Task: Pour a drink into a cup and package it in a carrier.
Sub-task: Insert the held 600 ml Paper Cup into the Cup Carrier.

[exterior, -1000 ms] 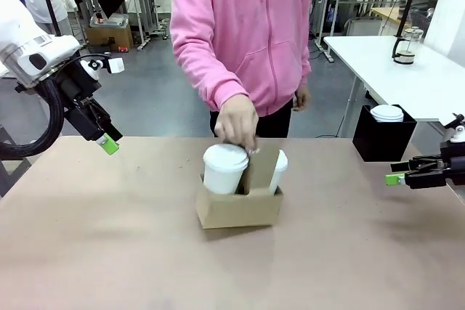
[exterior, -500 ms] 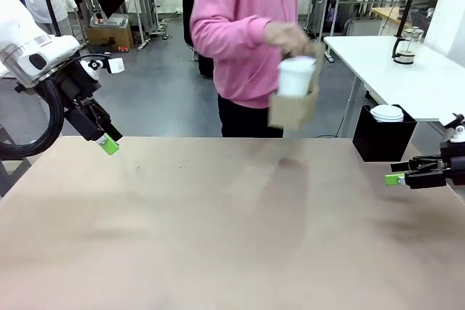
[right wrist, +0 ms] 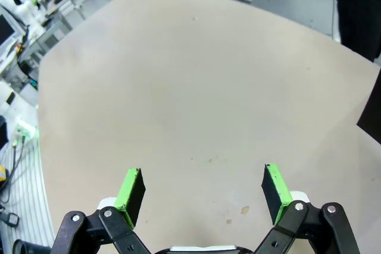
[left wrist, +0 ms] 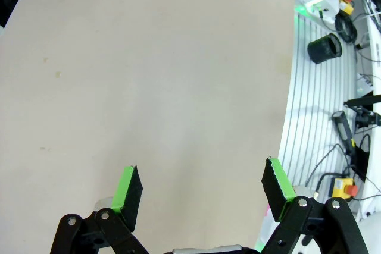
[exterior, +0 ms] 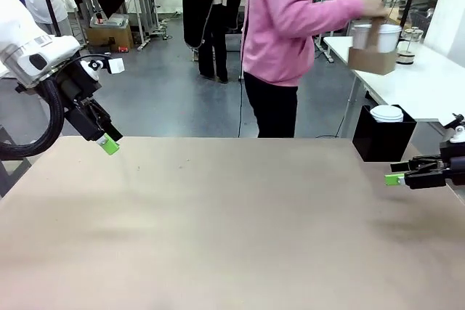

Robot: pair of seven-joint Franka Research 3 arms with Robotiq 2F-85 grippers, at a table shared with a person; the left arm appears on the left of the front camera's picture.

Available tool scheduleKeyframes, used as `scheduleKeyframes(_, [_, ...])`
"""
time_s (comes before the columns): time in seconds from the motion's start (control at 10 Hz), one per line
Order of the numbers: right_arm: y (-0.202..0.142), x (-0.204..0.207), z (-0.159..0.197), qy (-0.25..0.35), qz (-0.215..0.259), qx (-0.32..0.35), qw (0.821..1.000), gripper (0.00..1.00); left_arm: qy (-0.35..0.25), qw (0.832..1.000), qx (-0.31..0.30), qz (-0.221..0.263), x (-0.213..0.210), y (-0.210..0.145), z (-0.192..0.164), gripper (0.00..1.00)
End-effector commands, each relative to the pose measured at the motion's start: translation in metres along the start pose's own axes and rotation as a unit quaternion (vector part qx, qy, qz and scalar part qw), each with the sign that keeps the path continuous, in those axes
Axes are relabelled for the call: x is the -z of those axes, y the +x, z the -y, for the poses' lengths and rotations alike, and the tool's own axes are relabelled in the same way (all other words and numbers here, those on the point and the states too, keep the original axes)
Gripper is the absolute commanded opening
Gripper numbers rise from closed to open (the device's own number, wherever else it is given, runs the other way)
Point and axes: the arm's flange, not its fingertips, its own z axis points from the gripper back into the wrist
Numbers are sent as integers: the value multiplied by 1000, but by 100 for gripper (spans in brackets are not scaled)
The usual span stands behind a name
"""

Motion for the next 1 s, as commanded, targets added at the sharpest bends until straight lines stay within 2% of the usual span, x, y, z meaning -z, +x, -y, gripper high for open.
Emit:
scheduleKeyframes(0.0, [-1, -3, 1, 3, 7, -10, 1000, 100, 4, 1000, -4, -1, -1, 0, 1, 100])
scheduleKeyframes(0.9, [-1, -3, 1, 3, 7, -10, 1000, 100, 4, 1000, -4, -1, -1, 0, 1, 100])
